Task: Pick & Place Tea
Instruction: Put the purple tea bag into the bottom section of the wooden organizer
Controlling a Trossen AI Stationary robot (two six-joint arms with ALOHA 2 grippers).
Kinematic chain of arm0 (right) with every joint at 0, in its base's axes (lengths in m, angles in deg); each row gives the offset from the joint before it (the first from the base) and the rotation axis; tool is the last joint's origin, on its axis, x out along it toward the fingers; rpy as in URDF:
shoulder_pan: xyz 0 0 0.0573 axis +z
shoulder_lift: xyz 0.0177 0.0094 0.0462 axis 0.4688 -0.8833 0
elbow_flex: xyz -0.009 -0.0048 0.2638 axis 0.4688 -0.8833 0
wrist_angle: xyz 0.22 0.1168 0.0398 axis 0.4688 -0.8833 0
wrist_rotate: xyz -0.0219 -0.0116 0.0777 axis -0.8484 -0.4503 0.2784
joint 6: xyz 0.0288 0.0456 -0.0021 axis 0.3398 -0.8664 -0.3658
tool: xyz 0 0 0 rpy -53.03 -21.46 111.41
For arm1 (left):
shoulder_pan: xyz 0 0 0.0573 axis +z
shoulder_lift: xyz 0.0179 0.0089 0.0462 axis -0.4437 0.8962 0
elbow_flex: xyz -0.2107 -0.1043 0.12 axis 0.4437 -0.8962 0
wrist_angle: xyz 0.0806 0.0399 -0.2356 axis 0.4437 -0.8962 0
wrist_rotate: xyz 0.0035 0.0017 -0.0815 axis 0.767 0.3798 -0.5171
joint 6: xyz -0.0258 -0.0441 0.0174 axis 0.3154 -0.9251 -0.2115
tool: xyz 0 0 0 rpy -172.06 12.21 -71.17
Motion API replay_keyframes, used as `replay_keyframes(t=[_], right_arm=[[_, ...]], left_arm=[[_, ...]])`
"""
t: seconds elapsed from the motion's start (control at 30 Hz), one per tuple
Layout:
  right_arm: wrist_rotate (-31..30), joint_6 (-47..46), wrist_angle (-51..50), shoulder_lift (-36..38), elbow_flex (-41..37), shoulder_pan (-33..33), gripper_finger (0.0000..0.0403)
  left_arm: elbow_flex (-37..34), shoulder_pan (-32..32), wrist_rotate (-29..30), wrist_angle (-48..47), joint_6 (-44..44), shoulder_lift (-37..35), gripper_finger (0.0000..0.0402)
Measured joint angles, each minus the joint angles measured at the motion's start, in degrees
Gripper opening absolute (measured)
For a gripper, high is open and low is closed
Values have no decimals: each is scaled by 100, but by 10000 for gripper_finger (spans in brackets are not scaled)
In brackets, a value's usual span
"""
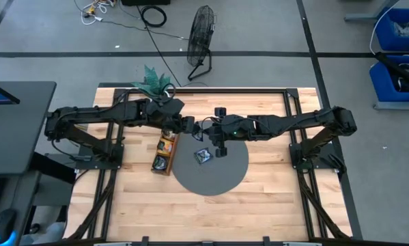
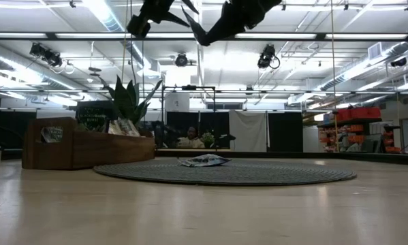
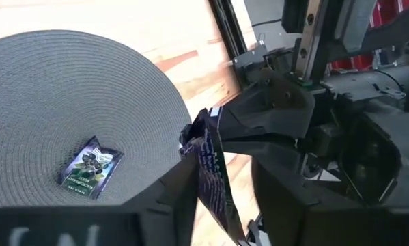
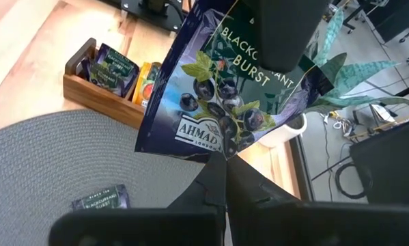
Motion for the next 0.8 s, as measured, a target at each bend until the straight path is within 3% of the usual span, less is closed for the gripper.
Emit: replay_keyframes(t=[0.27,0.5,0.7,0.8], right_arm=[[-2,-20,-29,0,0,0,0],[2,-427,-62,0,0,0,12],[63,-1099,-524,125,11,36,91],[65,-1626,-902,293,9,61,139]], left_arm=[[0,0,25,-9,255,0,12],[0,-15,21,-40,360,-3,3],[-7,-48,114,-384,540,-205,2],[11,-206,445,-819,597,-355,2]])
